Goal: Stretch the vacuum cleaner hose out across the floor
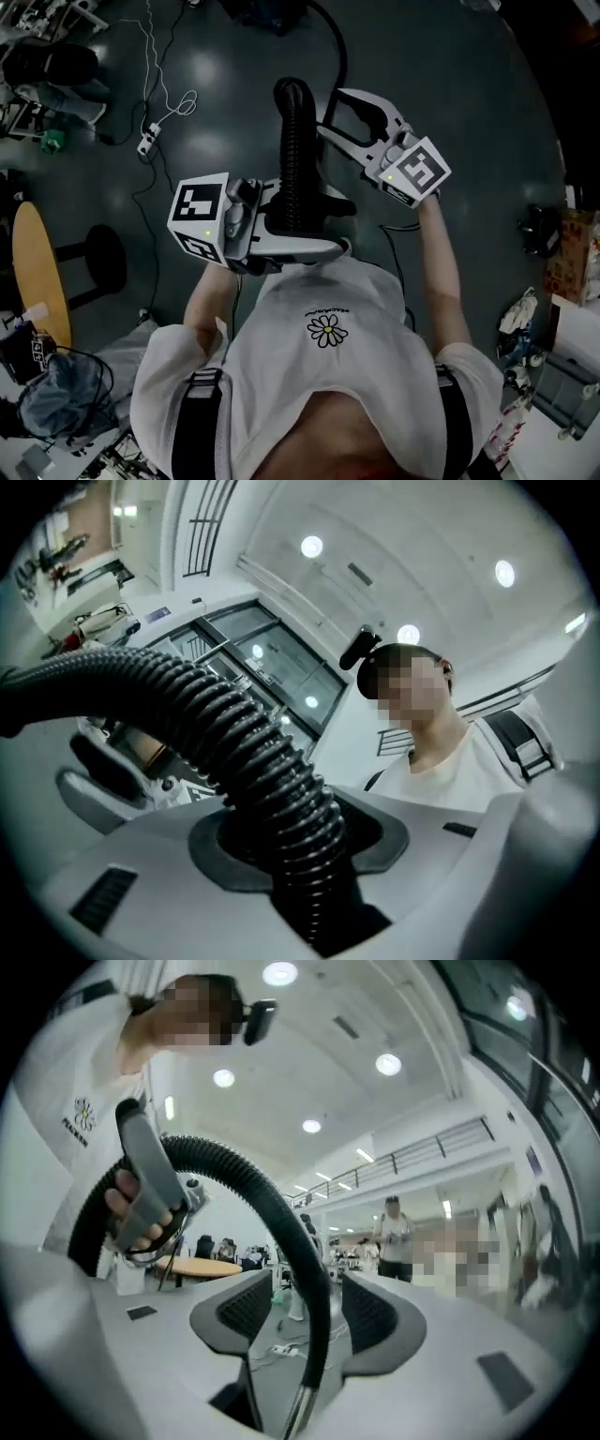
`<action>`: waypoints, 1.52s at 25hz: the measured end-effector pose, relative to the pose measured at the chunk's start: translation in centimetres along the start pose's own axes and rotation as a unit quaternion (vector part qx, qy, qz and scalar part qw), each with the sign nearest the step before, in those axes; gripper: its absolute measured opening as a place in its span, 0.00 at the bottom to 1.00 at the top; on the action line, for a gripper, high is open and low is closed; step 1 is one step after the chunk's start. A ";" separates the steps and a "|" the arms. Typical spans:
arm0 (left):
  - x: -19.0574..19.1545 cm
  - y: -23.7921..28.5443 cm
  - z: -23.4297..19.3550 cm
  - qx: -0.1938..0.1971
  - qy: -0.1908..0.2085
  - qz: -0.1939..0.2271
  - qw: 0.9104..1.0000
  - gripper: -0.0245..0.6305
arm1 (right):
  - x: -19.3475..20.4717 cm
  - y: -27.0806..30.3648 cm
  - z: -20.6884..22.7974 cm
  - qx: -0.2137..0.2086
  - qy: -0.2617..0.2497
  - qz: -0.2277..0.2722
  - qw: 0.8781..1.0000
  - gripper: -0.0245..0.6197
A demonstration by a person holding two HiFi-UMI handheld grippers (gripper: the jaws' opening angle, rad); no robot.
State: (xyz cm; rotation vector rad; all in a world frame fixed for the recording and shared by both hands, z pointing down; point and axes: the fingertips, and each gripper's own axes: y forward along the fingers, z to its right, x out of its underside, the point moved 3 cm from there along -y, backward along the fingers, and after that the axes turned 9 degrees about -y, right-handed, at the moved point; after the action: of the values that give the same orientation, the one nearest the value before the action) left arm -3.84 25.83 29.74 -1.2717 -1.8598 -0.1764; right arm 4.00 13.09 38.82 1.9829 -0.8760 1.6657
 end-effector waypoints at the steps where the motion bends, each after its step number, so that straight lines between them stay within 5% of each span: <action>1: 1.2 0.0 1.4 -0.022 0.010 -0.006 1.000 0.29 | 2.5 -2.4 -1.5 -0.001 0.044 -0.032 0.999 0.38; 5: 3.7 -0.7 7.4 -0.050 0.016 0.013 0.999 0.29 | 12.2 -10.0 -10.1 -0.028 0.120 -0.186 0.975 0.38; 9: 5.2 -1.7 12.0 -0.029 0.021 0.036 0.999 0.29 | 20.3 -14.6 -18.1 -0.130 0.062 -0.348 0.926 0.38; 12: 6.7 -1.9 14.1 -0.025 0.032 0.012 0.999 0.29 | 24.1 -15.4 -19.9 -0.150 0.038 -0.410 0.899 0.38; 19: 7.7 -1.6 19.9 0.038 0.050 -0.034 0.997 0.28 | 28.9 -11.7 -22.2 -0.196 0.037 -0.451 0.870 0.38; 22: 7.2 -1.7 20.9 0.041 0.038 -0.073 0.996 0.28 | 33.0 -9.5 -22.6 -0.244 0.034 -0.481 0.841 0.38; 27: 5.5 -0.1 22.0 0.082 0.032 -0.070 0.994 0.27 | 37.8 -6.1 -24.9 -0.356 0.002 -0.470 0.808 0.38; 30: 5.5 1.1 21.7 0.092 0.022 -0.076 0.993 0.26 | 39.9 -3.9 -25.2 -0.364 -0.010 -0.461 0.809 0.38; 34: 5.0 0.3 22.6 0.067 0.003 -0.088 0.994 0.26 | 40.1 -1.8 -26.2 -0.371 -0.057 -0.484 0.790 0.38; 36: 5.2 0.2 22.4 0.034 -0.010 -0.101 0.994 0.26 | 39.4 -1.5 -25.6 -0.339 -0.047 -0.510 0.789 0.36; 38: 5.8 -0.4 21.3 -0.024 -0.039 -0.084 0.995 0.26 | 38.8 -1.1 -23.6 -0.281 -0.060 -0.521 0.804 0.29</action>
State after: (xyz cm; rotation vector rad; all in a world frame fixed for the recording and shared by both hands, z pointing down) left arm -16.84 41.12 20.64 -1.1696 -2.0420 -0.2663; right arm -8.72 21.60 81.56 1.6168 -0.1408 0.5521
